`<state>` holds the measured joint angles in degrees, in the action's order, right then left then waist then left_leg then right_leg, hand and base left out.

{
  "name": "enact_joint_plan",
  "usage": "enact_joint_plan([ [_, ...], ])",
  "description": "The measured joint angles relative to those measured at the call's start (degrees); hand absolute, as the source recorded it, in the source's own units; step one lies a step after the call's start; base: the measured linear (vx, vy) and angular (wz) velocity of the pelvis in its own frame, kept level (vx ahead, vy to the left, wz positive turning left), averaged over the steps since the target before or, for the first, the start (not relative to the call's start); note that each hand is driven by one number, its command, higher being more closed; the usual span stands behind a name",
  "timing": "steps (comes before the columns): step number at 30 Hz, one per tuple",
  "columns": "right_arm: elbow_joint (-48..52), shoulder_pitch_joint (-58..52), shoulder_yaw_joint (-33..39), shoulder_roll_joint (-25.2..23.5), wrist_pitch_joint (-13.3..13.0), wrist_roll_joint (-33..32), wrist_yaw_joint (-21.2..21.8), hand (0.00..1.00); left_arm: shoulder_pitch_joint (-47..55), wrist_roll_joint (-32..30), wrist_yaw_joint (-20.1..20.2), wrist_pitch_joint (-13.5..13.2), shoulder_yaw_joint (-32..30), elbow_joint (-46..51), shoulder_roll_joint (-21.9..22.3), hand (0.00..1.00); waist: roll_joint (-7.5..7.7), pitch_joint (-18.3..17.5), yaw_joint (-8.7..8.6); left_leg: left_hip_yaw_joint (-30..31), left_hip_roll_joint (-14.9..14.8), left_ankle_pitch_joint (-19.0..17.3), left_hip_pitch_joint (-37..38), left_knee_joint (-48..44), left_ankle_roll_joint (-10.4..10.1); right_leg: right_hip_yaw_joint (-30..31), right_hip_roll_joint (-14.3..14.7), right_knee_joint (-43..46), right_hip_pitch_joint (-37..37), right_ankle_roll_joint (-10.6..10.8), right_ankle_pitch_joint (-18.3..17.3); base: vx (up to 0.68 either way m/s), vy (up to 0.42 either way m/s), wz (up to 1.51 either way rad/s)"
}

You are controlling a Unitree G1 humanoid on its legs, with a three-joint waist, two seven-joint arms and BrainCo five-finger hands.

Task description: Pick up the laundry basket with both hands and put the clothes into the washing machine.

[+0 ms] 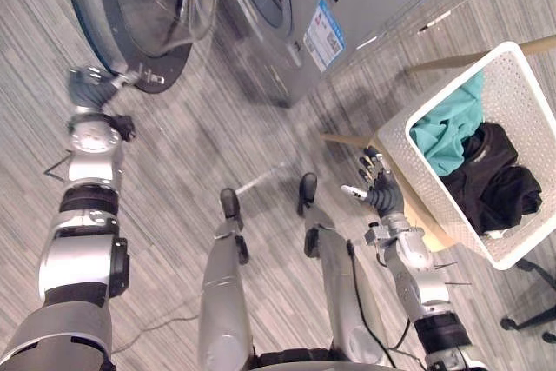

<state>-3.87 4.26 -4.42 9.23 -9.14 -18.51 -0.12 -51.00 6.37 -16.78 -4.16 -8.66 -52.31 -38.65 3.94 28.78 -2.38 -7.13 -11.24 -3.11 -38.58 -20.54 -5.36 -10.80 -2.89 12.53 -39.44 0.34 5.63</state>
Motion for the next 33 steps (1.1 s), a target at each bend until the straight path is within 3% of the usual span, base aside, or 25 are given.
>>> enact_joint_plan([
  [9,10.77,-5.24,3.90,-0.98,-1.76,-1.72,0.05,0.00,0.74,-0.91,-0.88,0.59,-4.92,7.83,1.24,0.00,0.21,0.10,0.55,-0.31,-0.16,-0.28,-0.45,-0.48,0.00,-0.55,-0.24,0.38,0.07,-0.09,-0.01,0.04,0.001,0.02],
  [11,11.07,-5.47,3.90,-1.70,-1.72,-1.68,-0.22,0.00,2.81,-1.26,-1.10,0.52,-4.67,12.23,4.79,0.00,0.20,0.10,1.44,-0.33,0.00,-0.27,0.53,-0.44,-0.01,-0.59,-0.63,1.92,0.30,-0.25,-0.92,0.05,-0.016,0.04],
  [17,9.47,-6.35,4.18,-3.25,-1.89,-1.12,-1.98,0.00,15.94,-2.04,-2.32,-0.39,-2.76,20.88,14.62,0.00,0.15,0.08,1.89,-0.06,1.21,-0.55,6.91,0.98,-0.37,-1.82,-2.42,7.25,4.44,-0.29,-5.59,0.04,-0.026,0.20],
  [22,0.30,-6.83,6.02,-4.88,-0.53,1.16,-3.88,0.00,33.95,-2.07,-2.44,-0.76,-1.17,27.39,26.89,0.00,-0.41,-0.09,3.14,0.14,2.58,-0.79,13.18,2.82,-0.33,-2.04,-3.86,9.58,9.18,0.29,-8.24,0.04,-0.018,0.11],
  [25,-3.15,-8.62,8.05,-5.02,0.54,2.94,-4.64,0.00,43.38,-2.44,-1.95,-0.75,1.44,27.38,31.42,0.00,-1.91,-2.23,3.30,0.76,3.75,-1.24,16.97,3.86,-0.05,-2.64,-4.69,10.24,12.68,0.97,-9.73,0.10,0.017,0.20],
  [31,-15.11,-10.62,10.13,-4.86,3.02,7.93,-4.59,0.00,55.79,-2.69,3.54,-0.63,4.21,18.27,33.32,0.00,-6.24,-10.01,3.12,-0.74,4.20,-2.97,23.89,5.98,0.45,-1.44,-4.71,7.77,18.62,2.11,-10.57,0.09,0.023,-0.10],
  [33,-18.00,-11.03,10.65,-4.86,3.25,9.68,-4.69,0.00,56.75,-2.82,4.86,-0.56,4.39,15.12,33.45,0.00,-6.65,-11.45,2.95,-1.34,4.21,-2.99,26.02,7.09,0.46,-0.67,-4.10,6.08,20.55,2.51,-9.94,0.11,0.039,-0.29],
])
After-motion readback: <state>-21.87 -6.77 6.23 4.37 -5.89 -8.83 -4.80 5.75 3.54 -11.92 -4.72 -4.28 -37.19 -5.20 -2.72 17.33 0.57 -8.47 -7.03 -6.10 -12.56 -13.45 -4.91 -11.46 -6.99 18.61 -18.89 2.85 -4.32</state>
